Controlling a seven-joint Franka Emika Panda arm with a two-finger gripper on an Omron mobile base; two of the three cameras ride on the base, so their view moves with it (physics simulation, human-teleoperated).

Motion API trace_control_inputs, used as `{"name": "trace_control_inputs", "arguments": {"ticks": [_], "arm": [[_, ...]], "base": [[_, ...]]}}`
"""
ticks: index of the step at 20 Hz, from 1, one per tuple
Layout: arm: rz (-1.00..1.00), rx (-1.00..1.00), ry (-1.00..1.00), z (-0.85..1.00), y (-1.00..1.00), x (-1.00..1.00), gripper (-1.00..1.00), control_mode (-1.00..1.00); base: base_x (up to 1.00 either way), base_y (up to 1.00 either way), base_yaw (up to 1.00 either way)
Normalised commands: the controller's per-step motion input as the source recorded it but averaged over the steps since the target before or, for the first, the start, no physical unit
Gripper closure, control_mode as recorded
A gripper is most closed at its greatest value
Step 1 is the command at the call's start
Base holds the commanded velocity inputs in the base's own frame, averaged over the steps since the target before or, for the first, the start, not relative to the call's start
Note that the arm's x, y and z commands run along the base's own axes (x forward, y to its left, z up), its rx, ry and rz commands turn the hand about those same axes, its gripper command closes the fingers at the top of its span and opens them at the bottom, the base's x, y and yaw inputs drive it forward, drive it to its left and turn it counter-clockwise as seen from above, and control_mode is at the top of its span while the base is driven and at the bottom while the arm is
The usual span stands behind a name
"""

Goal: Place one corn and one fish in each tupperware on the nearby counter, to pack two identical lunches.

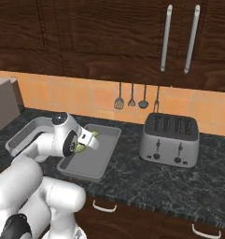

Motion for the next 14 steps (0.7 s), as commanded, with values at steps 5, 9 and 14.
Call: {"name": "trace_control_inputs", "arguments": {"ticks": [5, 9, 14], "arm": [[0.00, 0.00, 0.12, -0.54, 0.16, 0.62, 1.00, -1.00], [0.00, 0.00, 0.01, -0.37, 0.04, 0.47, -1.00, -1.00], [-0.01, 0.00, -0.05, -0.08, -0.16, 0.28, -1.00, -1.00]], "base": [[0.00, 0.00, 0.00], [0.00, 0.00, 0.00], [0.00, 0.00, 0.00]]}}
